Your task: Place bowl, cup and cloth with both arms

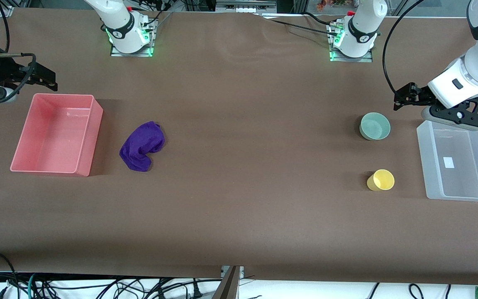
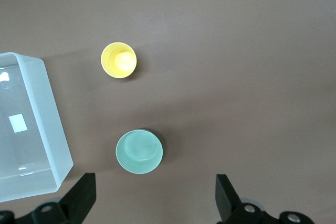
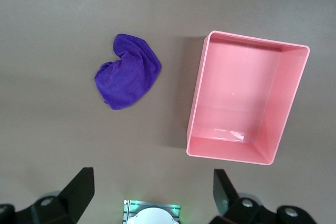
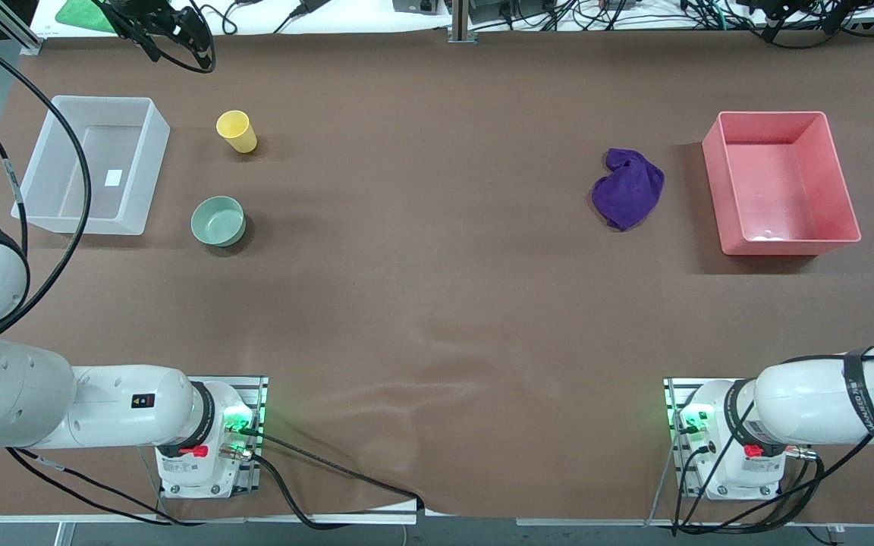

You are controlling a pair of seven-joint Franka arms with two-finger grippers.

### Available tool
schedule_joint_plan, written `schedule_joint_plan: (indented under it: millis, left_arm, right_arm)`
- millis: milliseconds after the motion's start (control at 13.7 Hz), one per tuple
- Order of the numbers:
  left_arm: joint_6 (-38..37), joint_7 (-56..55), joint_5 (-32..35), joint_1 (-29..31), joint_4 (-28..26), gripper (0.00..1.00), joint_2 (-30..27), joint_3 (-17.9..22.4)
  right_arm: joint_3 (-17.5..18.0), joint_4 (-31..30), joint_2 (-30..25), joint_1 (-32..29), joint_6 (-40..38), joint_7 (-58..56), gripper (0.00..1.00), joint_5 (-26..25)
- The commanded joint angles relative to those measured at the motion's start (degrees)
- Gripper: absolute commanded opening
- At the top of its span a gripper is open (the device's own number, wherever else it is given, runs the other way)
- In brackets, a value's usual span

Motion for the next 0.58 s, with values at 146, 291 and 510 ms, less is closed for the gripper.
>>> schedule_joint_plan:
  millis: [146,291,510]
  left_arm:
    - [-1.2,-0.7,0.2,0.0,1.8,1.0,0.7,-0.4]
    - [-1.2,-0.7,0.2,0.0,1.8,1.0,0.7,-0.4]
    - [-1.3,-0.7,0.2,0.0,1.8,1.0,0.6,-0.3]
  right_arm:
    - [0.8,1.3,0.6,-1.3,-0.3,-0.6,1.0,0.7]
    - [0.7,1.3,0.5,-1.4,-0.2,-0.6,1.0,0.8]
    - [0.5,1.3,0.6,-1.5,-0.3,-0.6,1.0,0.8]
